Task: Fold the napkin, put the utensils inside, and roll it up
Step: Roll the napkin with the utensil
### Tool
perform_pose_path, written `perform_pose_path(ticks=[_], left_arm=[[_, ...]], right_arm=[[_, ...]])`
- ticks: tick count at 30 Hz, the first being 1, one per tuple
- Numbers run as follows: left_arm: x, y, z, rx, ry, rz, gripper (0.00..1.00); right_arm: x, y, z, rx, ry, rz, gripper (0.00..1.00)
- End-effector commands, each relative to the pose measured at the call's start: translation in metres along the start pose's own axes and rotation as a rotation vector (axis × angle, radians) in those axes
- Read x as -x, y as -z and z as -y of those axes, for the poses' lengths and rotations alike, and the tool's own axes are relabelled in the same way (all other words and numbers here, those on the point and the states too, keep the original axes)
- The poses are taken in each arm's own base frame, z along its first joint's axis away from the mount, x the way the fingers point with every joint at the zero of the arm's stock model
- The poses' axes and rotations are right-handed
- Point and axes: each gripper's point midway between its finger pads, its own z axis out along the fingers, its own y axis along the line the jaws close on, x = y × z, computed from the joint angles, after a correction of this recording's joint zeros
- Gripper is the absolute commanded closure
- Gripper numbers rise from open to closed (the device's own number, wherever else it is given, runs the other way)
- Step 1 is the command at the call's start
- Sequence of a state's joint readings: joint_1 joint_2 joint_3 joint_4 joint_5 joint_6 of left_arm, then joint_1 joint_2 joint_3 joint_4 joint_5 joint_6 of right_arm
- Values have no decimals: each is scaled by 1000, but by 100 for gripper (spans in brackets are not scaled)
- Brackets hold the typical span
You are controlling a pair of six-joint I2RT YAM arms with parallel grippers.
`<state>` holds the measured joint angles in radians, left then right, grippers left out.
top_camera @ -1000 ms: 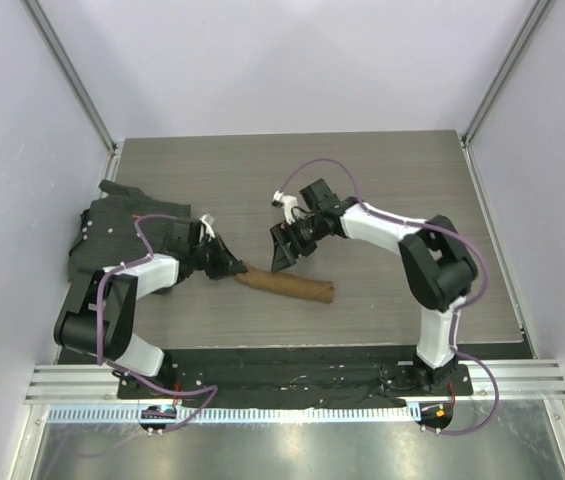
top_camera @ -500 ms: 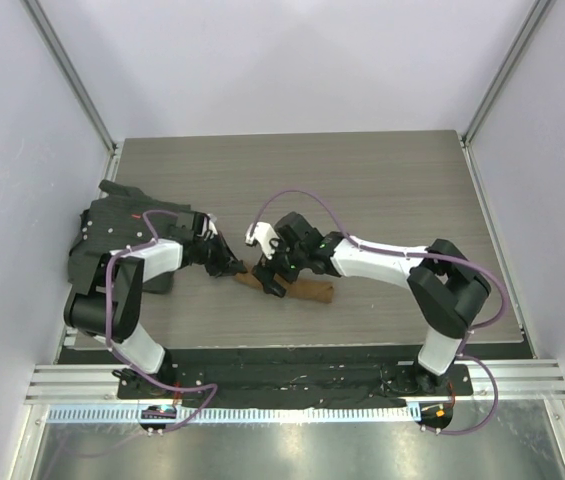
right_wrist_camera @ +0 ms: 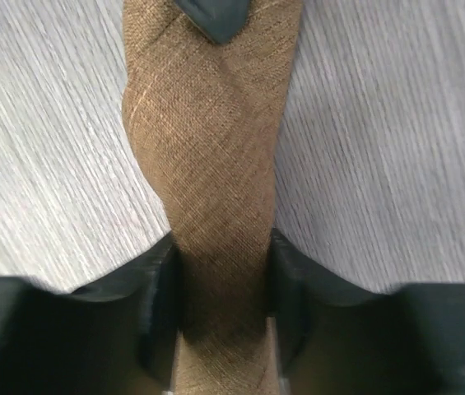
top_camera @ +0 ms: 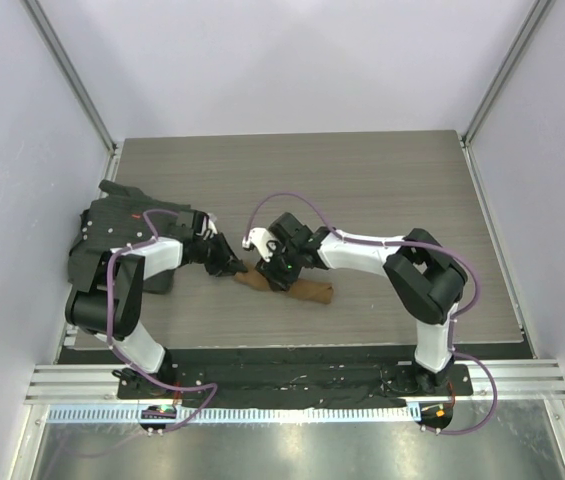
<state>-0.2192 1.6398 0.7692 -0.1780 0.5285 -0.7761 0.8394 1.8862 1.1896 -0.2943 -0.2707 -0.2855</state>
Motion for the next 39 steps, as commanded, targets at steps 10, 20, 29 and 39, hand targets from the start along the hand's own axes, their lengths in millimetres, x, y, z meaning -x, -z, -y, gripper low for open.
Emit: perform_pose_path(ticks=[10,20,29,39], left_arm=[[14,40,4,22,-115,199,34],[11,41,16,-58,-166,219,34],[14,26,31,-125,-203,219,33],[-7,1,34,-185,-190,121,48]], right_arm=[[-13,-1,-32,477,-319,-70,69],[-14,-6,-29,673,-511,-57,69],[-27,-15,-26,726,-596,-85,69],[-34,-20,-15,674,-617,-104,66]])
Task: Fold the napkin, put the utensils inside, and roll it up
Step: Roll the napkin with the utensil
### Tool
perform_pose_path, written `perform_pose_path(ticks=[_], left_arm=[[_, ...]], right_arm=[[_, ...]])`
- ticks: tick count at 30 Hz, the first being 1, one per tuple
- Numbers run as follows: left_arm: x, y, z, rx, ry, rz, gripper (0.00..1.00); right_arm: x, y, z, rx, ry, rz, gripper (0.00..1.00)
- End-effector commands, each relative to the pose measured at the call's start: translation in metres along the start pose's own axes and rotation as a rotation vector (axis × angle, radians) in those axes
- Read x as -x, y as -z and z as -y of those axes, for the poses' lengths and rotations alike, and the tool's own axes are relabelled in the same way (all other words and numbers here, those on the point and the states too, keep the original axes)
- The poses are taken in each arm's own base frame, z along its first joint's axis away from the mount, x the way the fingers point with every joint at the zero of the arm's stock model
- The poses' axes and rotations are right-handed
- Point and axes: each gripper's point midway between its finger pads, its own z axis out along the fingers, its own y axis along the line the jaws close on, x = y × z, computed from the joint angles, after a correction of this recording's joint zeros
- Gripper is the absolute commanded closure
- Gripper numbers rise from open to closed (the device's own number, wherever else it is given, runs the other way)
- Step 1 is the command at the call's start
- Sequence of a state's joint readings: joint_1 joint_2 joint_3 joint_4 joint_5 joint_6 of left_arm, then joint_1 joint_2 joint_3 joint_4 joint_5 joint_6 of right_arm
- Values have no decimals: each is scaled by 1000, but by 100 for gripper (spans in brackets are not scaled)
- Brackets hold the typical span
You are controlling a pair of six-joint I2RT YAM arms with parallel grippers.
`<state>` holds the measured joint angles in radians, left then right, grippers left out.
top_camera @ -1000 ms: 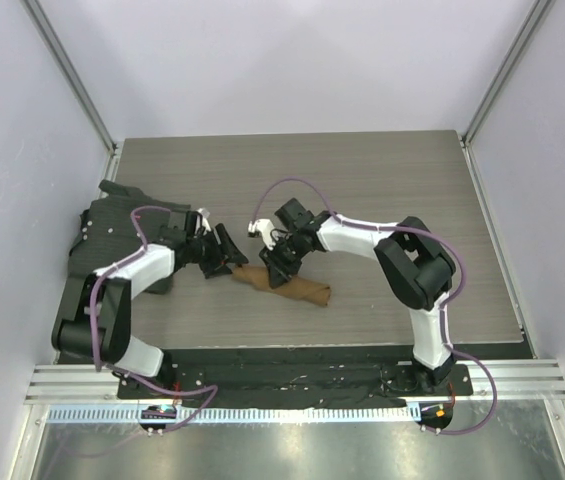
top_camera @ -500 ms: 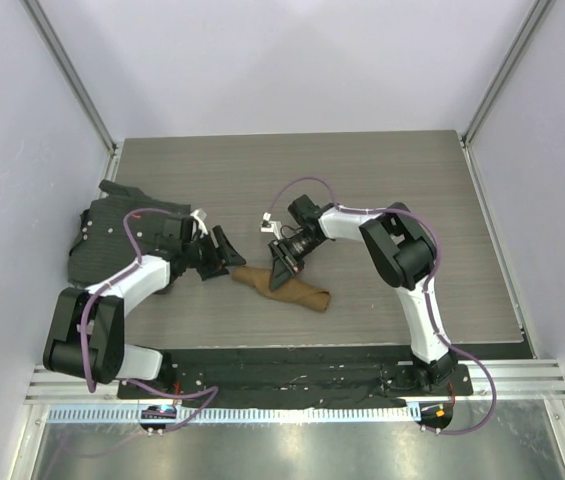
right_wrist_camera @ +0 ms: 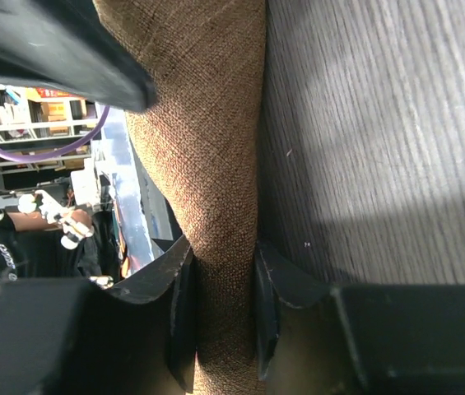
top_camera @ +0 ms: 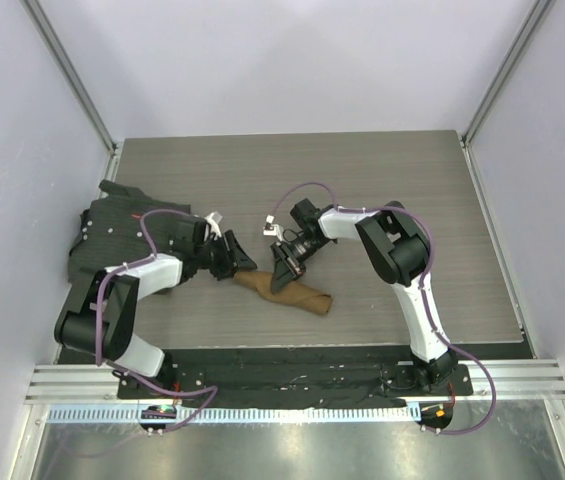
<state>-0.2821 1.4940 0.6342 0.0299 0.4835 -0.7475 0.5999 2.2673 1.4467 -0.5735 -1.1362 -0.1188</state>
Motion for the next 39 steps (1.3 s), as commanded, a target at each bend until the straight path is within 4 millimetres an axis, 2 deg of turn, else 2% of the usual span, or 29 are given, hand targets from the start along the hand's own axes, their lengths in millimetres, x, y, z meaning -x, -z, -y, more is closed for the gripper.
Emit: perform_pose_path(ticks=[1,2,5,6,9,15,16,19,21,22,24,25,26,30,39], left_arm=[[-1,-9,13,-91,-4,-12,55],[-3,-11,11,-87,5,-20,71],[-6,-15,6,-66,20,-46,92],[-6,-16,4,-56,21,-53,96],[-2,-16,1,-22,23,-46,100],[-3,-18,-6,48,39,-107,100],[-6,-19,-10,65,44,-123,100],[-7,-20,-13,92,50,-145,100],[-4,-22,-12,99,49,-152,100],[-5,-23,-14,108,53,-163,100],[-5,-23,-15,115,56,-170,100],[-2,-24,-14,116,54,-167,100],[-5,-24,-16,127,59,-177,100],[-3,-26,-16,135,58,-187,100],[1,-27,-15,140,54,-189,100]], right_arm=[[-9,1,35,-137,-41,-29,64],[-7,3,36,-147,-37,-24,60],[0,11,36,-177,-22,-3,52],[5,16,33,-200,-3,7,50],[16,28,27,-251,35,36,42],[41,73,18,-495,154,126,28],[44,83,11,-539,186,147,25],[47,92,4,-586,256,176,16],[55,101,-5,-629,331,219,13],[50,100,-3,-643,339,217,10],[59,104,-11,-698,423,246,7],[53,99,-9,-713,439,237,5],[59,97,-16,-742,492,253,4],[60,82,-17,-802,581,233,1],[57,46,-19,-704,611,176,0]])
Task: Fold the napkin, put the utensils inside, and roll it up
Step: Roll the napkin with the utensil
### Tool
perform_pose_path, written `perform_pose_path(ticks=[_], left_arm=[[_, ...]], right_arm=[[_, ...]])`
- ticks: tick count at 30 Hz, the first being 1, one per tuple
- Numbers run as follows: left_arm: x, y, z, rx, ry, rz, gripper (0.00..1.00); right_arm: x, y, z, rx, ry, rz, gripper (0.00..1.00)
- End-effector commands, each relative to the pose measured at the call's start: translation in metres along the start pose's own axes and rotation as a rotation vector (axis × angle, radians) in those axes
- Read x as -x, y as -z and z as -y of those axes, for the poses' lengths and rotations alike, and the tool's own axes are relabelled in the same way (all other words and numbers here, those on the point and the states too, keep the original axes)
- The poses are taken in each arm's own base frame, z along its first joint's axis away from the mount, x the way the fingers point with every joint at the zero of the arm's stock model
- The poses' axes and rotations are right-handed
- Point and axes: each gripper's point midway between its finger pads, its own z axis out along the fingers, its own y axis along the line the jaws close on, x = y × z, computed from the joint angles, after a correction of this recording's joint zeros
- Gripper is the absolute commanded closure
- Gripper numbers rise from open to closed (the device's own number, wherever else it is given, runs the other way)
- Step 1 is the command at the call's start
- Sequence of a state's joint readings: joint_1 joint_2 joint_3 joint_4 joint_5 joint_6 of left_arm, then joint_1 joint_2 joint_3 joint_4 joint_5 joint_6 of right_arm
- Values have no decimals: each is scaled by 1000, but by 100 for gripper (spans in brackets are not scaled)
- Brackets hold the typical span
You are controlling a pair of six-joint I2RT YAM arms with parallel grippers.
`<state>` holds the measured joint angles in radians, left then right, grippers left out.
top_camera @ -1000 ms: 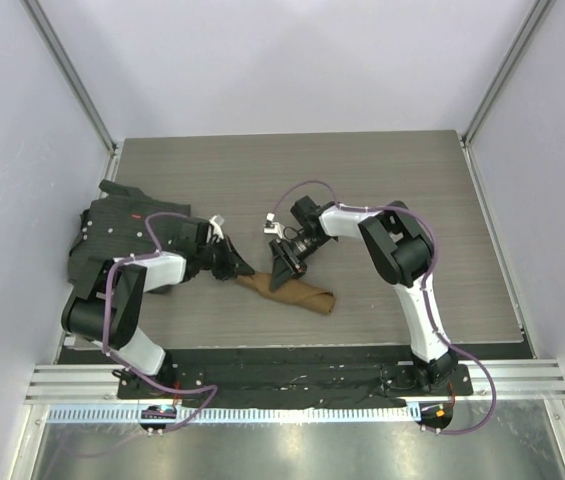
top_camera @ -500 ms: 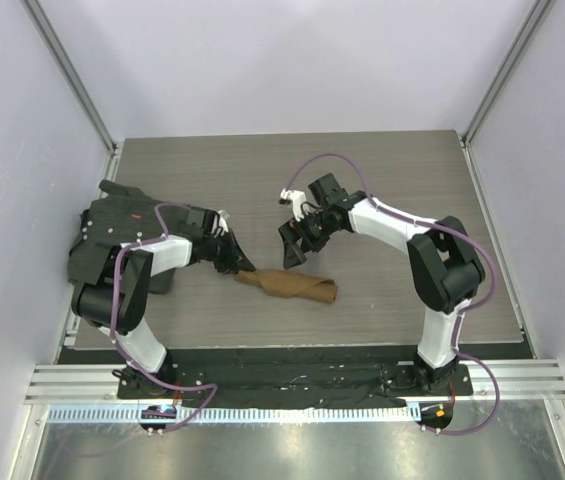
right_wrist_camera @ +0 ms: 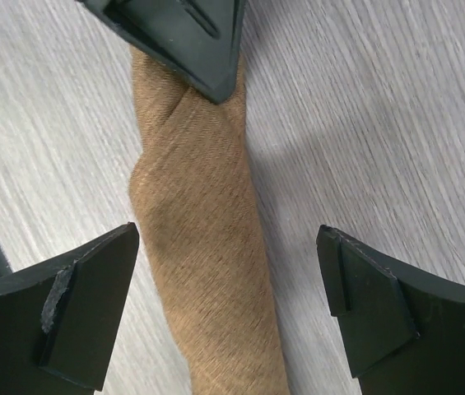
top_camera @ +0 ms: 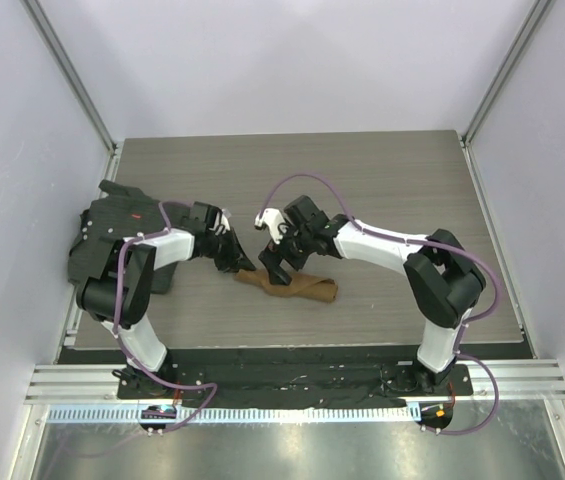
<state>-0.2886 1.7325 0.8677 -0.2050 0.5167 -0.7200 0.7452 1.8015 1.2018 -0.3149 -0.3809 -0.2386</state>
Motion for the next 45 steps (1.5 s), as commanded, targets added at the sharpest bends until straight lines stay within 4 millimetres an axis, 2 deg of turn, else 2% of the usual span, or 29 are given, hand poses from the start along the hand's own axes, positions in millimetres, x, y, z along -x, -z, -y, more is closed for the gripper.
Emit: perform_pose_path(ticks=[1,5,13,18,25,29,32,33,35,36,37,39,41,42,45], left_arm=[[4,0,-4,38,-27,3,100],[5,0,-3,37,-30,0,100],[10,-3,-2,46,-31,2,100],[15,-4,0,47,-26,7,100],[21,-5,5,41,-27,10,100],[27,-4,10,33,-30,23,100],[35,2,17,34,-37,47,86],[39,4,18,42,-42,62,76],[50,11,27,39,-51,91,63],[54,14,29,44,-51,104,50],[64,19,36,39,-59,131,44],[76,31,38,51,-54,164,33],[93,48,44,53,-61,223,29],[99,56,40,61,-46,242,27],[115,84,42,50,-41,310,23]], right_arm=[[13,-10,-1,14,46,33,1],[3,-16,-4,31,33,-5,4],[-12,-18,-10,28,25,-46,15],[-20,-20,-17,-7,40,-63,18],[-27,-19,-12,-76,15,-50,20],[-33,-22,-4,-123,-19,-72,28],[-40,-22,5,-186,-58,-91,38],[-41,-21,7,-204,-76,-92,40],[-44,-19,15,-253,-102,-100,46],[-47,-19,17,-270,-118,-105,47],[-47,-18,19,-286,-151,-100,49],[-51,-15,30,-330,-197,-100,53],[-54,-12,38,-354,-271,-92,57],[-58,-8,48,-362,-310,-87,57],[-60,-1,63,-382,-396,-66,58]])
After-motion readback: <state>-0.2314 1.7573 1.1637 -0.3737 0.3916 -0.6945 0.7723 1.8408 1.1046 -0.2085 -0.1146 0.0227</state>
